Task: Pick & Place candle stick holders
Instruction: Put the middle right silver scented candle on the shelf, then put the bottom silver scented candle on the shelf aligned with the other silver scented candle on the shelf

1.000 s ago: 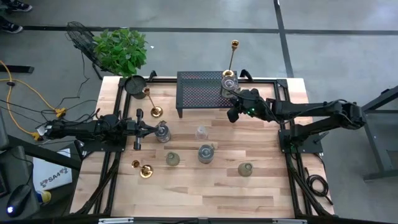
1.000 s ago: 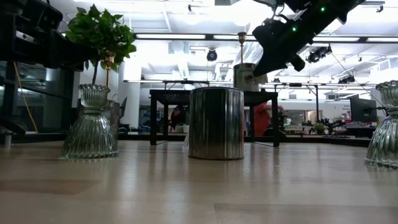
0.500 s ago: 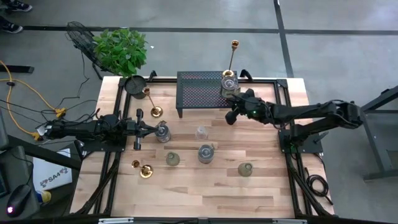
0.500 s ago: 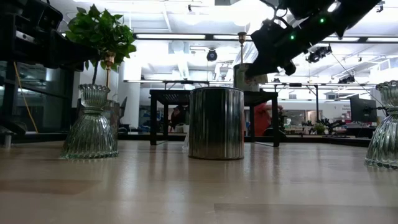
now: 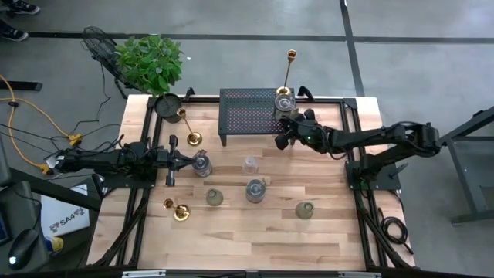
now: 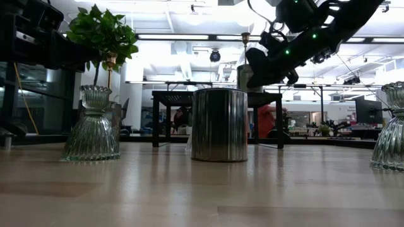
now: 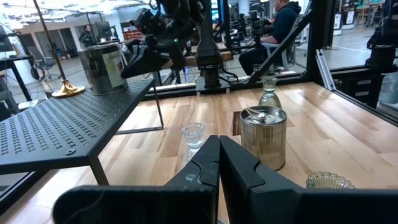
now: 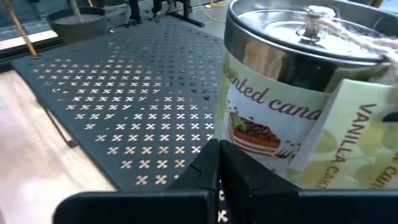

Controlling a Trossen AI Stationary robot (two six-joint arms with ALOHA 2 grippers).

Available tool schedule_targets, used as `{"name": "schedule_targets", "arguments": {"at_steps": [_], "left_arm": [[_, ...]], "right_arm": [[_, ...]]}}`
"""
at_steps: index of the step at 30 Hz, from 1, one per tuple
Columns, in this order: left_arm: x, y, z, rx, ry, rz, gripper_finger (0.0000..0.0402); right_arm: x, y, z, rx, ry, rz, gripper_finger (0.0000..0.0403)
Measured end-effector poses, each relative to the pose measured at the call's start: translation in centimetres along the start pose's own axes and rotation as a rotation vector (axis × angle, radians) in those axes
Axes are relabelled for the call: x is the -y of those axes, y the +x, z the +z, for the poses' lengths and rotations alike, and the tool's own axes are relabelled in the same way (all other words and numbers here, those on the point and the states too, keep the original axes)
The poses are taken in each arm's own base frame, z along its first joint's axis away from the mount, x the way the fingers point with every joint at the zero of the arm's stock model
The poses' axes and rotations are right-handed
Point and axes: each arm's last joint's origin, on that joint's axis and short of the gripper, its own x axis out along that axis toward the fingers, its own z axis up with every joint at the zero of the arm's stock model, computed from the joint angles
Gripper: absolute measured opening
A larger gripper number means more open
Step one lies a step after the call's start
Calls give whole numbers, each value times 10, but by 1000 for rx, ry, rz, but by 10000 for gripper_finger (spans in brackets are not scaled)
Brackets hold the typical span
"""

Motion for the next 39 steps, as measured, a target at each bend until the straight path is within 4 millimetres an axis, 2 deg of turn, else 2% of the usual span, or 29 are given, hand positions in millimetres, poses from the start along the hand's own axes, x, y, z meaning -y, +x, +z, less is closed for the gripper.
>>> {"name": "schedule_targets", "arguments": {"at_steps": [11,27,39], "left_arm": [[0,0,0,0,0,0,0],[0,0,0,0,0,0,0],[0,0,0,0,0,0,0]], "right_arm": [[16,8,3,-2,24,-60,2],[13,8,5,3,15,47,2],[3,-29,19,28,-30,158,3]]}}
